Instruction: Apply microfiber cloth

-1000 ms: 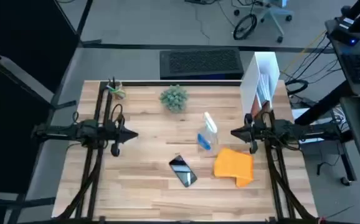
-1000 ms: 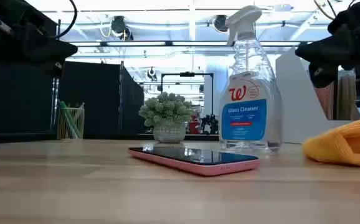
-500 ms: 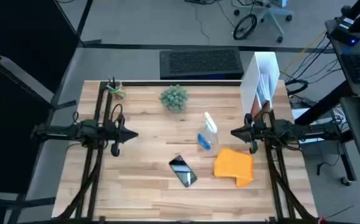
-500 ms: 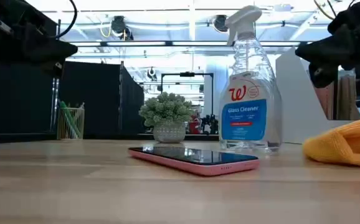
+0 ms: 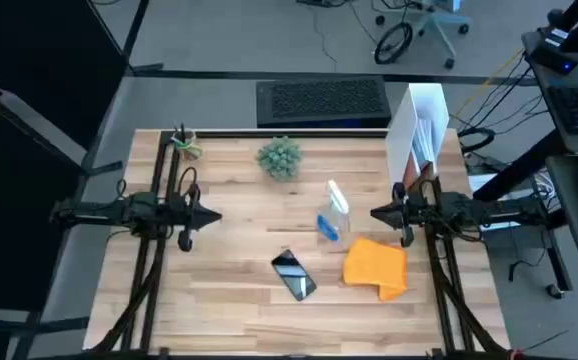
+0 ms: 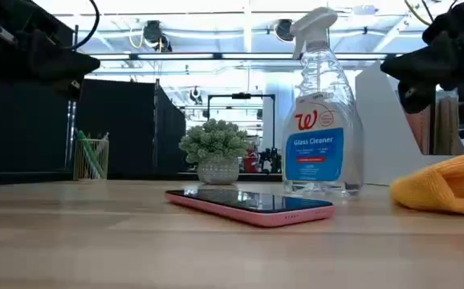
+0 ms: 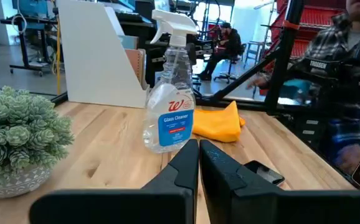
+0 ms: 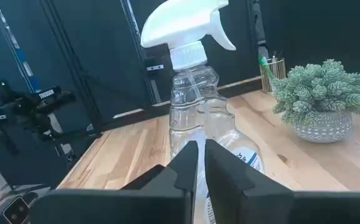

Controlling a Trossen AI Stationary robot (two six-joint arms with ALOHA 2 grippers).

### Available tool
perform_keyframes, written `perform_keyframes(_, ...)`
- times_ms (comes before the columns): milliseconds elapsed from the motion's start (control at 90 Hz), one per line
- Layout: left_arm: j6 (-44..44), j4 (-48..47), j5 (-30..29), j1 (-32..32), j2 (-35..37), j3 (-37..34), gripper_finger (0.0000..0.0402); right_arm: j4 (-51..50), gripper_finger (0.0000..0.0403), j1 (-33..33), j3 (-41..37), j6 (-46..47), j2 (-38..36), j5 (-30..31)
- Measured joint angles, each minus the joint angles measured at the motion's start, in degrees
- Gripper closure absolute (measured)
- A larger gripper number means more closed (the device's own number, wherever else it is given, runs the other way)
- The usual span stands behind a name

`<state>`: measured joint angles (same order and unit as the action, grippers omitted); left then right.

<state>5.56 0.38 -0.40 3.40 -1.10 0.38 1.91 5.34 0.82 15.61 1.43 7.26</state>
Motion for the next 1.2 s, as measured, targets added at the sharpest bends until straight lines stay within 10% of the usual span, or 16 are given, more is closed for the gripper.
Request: perform_keyframes(1200,-1.6,0.2,-0.7,0.0,0.0,0.0,0.0402,0.0,0.0391,0.0,0.0,0.0,0.0,0.0)
